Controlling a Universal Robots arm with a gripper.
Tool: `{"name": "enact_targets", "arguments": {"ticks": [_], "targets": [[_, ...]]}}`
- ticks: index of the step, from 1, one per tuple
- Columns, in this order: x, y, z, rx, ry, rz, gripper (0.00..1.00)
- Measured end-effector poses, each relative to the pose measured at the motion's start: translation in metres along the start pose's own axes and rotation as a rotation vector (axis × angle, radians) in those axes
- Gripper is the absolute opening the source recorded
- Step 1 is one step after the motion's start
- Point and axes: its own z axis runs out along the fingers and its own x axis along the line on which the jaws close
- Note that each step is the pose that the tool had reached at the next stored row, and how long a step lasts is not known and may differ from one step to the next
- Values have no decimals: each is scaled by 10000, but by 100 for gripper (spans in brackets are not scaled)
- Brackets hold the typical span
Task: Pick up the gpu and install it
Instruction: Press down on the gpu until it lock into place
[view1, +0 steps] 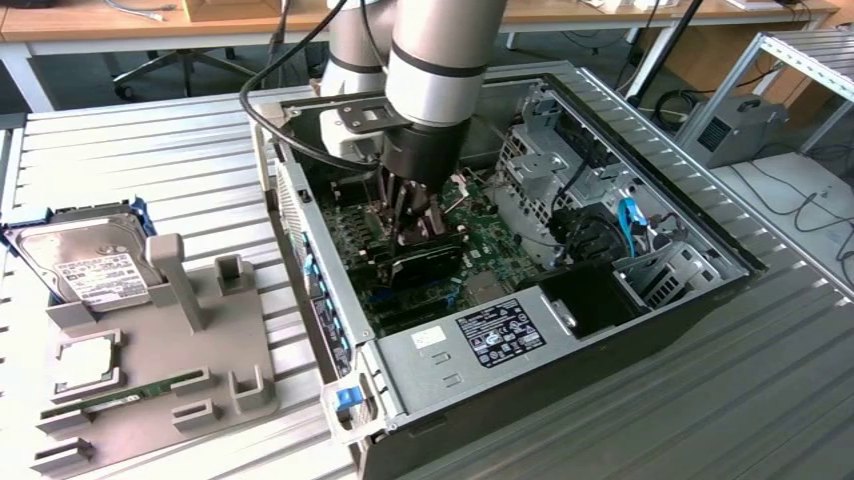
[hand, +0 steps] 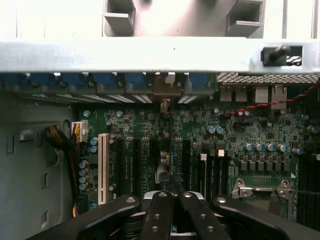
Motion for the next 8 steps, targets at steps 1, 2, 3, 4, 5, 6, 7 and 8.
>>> {"name": "enact_targets", "arguments": {"ticks": [1, 2, 3, 4, 5, 6, 7, 8], "targets": [[0, -31, -2, -4, 0, 0, 11], [1, -60, -4, -8, 0, 0, 11], [1, -83, -5, -11, 1, 0, 11], [2, -106, -7, -12, 0, -1, 11], [2, -133, -11, -13, 0, -1, 11], [3, -163, -18, -14, 2, -1, 11], [3, -193, -31, -14, 1, 0, 11], [4, -216, -48, -14, 1, -1, 11]]}}
